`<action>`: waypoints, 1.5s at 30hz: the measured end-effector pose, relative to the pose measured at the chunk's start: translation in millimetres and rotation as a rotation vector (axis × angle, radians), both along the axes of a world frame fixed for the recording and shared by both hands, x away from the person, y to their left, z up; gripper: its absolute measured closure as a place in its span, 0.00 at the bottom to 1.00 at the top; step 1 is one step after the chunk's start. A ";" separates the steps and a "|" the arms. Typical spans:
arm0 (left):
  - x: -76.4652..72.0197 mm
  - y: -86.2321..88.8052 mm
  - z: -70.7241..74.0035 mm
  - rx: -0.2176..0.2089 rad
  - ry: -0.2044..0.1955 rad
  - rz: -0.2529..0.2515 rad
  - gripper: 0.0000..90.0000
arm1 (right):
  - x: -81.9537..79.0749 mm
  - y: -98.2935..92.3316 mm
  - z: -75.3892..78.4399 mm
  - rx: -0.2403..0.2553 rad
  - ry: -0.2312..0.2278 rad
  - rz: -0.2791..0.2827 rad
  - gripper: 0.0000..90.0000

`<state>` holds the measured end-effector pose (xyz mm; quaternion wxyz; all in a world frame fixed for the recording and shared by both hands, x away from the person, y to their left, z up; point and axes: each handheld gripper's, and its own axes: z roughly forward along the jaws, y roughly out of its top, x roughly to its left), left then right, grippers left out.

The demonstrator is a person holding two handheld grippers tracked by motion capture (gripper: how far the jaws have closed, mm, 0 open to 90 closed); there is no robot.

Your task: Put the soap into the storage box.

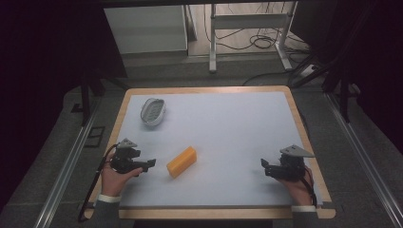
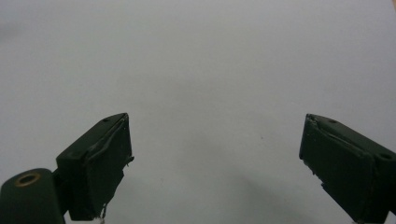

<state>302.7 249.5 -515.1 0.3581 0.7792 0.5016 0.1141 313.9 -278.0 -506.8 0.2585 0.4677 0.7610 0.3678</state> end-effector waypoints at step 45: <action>-17.4 13.0 28.9 -0.043 -0.046 0.009 0.21 | -3.6 -5.3 3.0 -0.014 -0.034 -0.012 0.11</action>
